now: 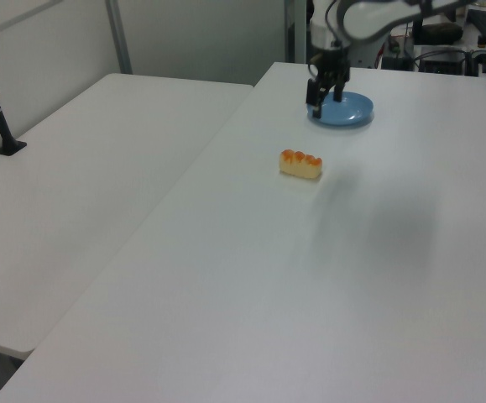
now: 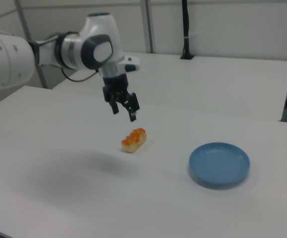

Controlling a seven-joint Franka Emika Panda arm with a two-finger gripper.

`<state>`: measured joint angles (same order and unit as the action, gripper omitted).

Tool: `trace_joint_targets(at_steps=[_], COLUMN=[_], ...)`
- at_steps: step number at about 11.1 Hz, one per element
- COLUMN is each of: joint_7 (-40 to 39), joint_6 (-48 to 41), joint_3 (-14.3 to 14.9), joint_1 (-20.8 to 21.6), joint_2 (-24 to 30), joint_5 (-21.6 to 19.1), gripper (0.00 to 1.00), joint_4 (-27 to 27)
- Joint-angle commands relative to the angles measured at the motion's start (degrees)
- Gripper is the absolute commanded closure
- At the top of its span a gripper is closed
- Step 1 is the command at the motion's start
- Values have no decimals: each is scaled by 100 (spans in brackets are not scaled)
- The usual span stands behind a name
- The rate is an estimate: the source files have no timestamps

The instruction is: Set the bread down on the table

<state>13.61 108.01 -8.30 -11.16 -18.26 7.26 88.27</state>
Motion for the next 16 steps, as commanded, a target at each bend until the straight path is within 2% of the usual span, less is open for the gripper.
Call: trace_joint_targets(at_steps=[1,3,6,9,13,16], joint_7=[72,20,-33,-1155,-1396,-1387], joint_6=[-1025,-1552,-1441,-897,-878,-878], joint_3=[91,275,758,777,777,786], joint_1=[18,96,666,660,624,571], joint_2=[971,1376,1852,2054,2020,2029], joint_5=[-198,-207,-207,-207,-250,-768], gripper=[0,0,0,0,0,0], joint_4=[269,330,621,893,797,797])
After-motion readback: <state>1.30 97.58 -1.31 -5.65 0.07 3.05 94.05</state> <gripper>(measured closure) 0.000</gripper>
